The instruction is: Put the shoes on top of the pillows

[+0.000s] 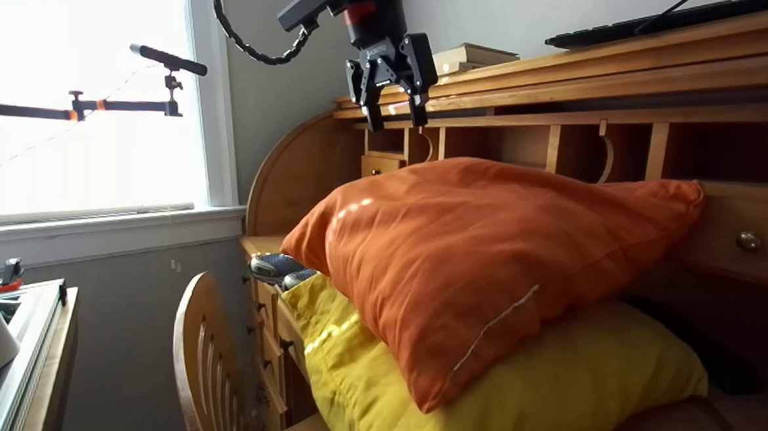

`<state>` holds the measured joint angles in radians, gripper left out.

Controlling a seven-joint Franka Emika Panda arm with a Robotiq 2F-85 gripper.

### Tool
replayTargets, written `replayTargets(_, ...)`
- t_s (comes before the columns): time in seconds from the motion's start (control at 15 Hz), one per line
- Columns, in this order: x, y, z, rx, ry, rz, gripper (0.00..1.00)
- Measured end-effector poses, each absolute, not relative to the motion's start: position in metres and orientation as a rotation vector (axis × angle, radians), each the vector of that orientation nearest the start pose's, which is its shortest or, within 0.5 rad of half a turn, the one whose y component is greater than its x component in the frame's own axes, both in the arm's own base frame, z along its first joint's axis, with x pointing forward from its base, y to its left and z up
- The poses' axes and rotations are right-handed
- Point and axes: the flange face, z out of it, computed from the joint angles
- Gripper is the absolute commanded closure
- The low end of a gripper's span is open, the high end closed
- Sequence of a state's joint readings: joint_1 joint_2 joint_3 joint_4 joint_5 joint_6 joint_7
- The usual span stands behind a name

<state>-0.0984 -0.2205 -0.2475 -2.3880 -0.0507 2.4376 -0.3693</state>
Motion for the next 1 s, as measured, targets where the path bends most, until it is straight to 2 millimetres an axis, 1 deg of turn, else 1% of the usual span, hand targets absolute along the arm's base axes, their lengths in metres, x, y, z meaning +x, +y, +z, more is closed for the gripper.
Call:
replayTargets(0.07,0.462,-0.162,0.427,-3.191,-0.116,-0.4,0.0)
replayTargets(0.2,0.468,-0.138,0.414,-3.176,-0.204,-0.35,0.0)
replayTargets(0.27,0.471,-0.122,0.403,-3.164,-0.256,-0.314,0.0)
replayTargets(0.47,0.479,-0.072,0.361,-3.129,-0.403,-0.177,0.0)
replayTargets(0.67,0.484,-0.031,0.329,-3.104,-0.531,-0.071,0.0)
replayTargets(0.8,0.486,-0.01,0.315,-3.088,-0.602,-0.028,0.0)
replayTargets(1.0,0.492,0.01,0.298,-3.072,-0.685,0.008,0.0)
